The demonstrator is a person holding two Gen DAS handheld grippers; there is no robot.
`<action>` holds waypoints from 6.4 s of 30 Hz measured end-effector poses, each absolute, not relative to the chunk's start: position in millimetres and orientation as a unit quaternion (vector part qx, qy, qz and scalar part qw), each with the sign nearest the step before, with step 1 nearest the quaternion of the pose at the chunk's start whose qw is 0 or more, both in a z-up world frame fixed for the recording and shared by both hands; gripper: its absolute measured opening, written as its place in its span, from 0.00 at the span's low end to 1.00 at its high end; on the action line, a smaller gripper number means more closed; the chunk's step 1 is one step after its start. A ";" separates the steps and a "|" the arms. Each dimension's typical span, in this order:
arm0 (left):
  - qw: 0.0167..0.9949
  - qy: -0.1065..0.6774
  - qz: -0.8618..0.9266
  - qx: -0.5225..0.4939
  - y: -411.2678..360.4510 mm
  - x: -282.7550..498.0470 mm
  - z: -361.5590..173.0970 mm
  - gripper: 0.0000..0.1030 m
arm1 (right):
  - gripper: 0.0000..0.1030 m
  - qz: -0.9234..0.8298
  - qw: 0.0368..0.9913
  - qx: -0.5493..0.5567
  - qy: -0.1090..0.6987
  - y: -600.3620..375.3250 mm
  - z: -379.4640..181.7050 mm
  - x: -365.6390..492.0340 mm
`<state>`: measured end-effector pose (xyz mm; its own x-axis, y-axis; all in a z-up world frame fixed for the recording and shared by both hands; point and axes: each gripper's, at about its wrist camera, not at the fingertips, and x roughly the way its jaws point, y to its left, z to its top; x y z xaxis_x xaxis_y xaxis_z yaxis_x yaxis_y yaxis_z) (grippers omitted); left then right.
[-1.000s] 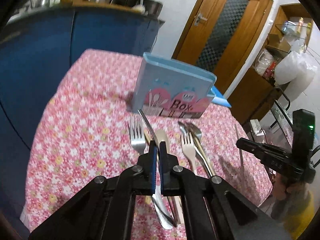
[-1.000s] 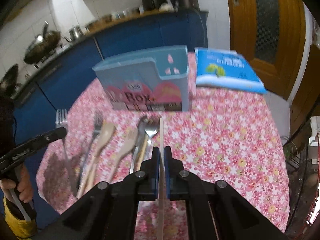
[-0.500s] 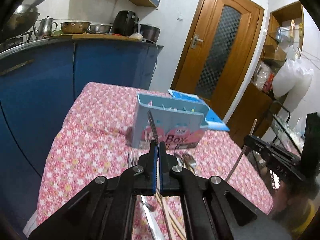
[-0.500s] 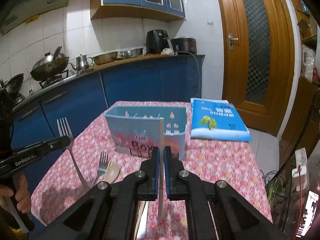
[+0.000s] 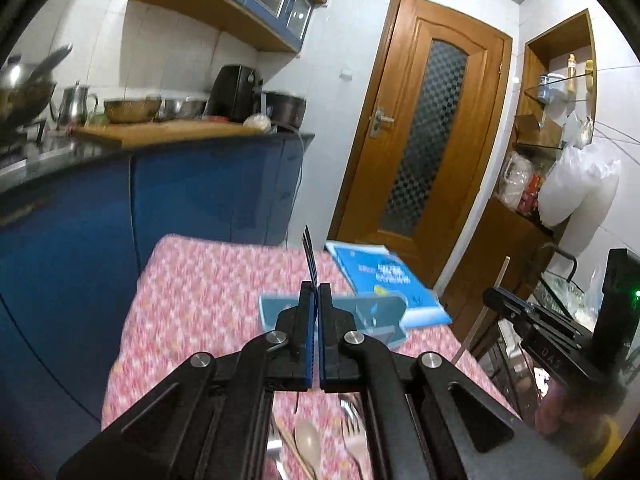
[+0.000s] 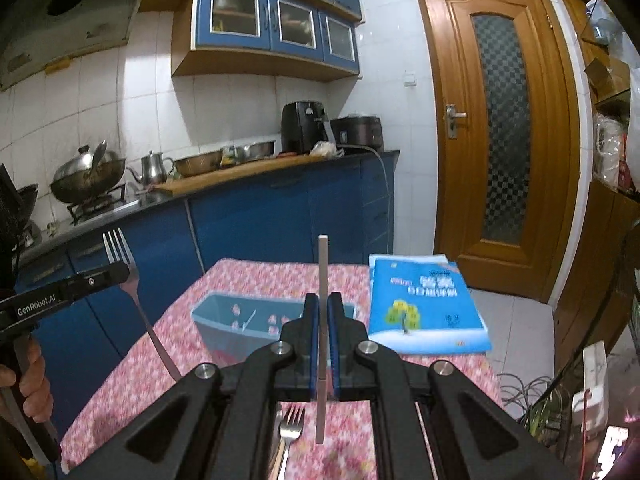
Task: Organize utensils
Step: 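Lift the chopstick with the right gripper while the left gripper carries the fork toward the holder, then lower the chopstick into the blue holder and open the right gripper while the left drops the fork in, then move both open grippers back over the remaining utensils, then close the left gripper on a steel fork while the right gripper grasps another steel fork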
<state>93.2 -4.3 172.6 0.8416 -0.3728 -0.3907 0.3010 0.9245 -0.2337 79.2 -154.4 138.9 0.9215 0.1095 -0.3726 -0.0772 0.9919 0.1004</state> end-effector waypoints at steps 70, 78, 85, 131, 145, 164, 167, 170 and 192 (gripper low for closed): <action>0.936 0.319 -0.143 -0.033 -6.9 151.6 89.8 0.35 | 0.37 0.106 0.960 0.087 0.246 -156.3 92.0 133.3; 0.914 0.380 -0.135 -0.034 2.2 144.7 62.7 0.36 | 0.38 0.101 0.946 0.096 0.294 -157.0 73.0 121.3; 0.900 0.412 -0.132 -0.044 6.8 142.4 42.5 0.36 | 0.38 0.101 0.932 0.092 0.336 -155.8 51.9 118.7; 0.864 0.459 -0.195 -0.078 3.7 134.5 0.5 0.11 | 0.24 0.151 0.862 0.109 0.472 -133.9 -16.2 147.9; 0.863 0.453 -0.209 -0.074 -4.6 122.7 5.0 0.06 | 0.26 0.166 0.853 0.105 0.483 -131.9 -16.3 147.9; 0.854 0.461 -0.233 -0.067 -21.6 113.5 2.3 0.06 | 0.09 0.177 0.856 0.108 0.473 -131.6 -11.1 144.0; 0.853 0.464 -0.234 -0.061 -27.2 116.2 1.0 0.05 | 0.09 0.175 0.853 0.114 0.479 -133.0 -12.7 150.9; 0.846 0.472 -0.239 -0.067 -25.8 121.6 0.6 0.07 | 0.09 0.179 0.847 0.122 0.486 -133.6 -13.3 156.8; 0.888 0.398 -0.219 -0.069 -6.7 71.6 32.6 0.02 | 0.03 0.172 0.909 0.135 0.354 -147.9 43.5 85.2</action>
<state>71.6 -6.7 32.6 0.5867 -0.4446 -0.6769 0.3347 0.8942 -0.2972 85.2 -147.9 43.5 0.6906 0.4084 -0.5969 -0.2178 0.9045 0.3668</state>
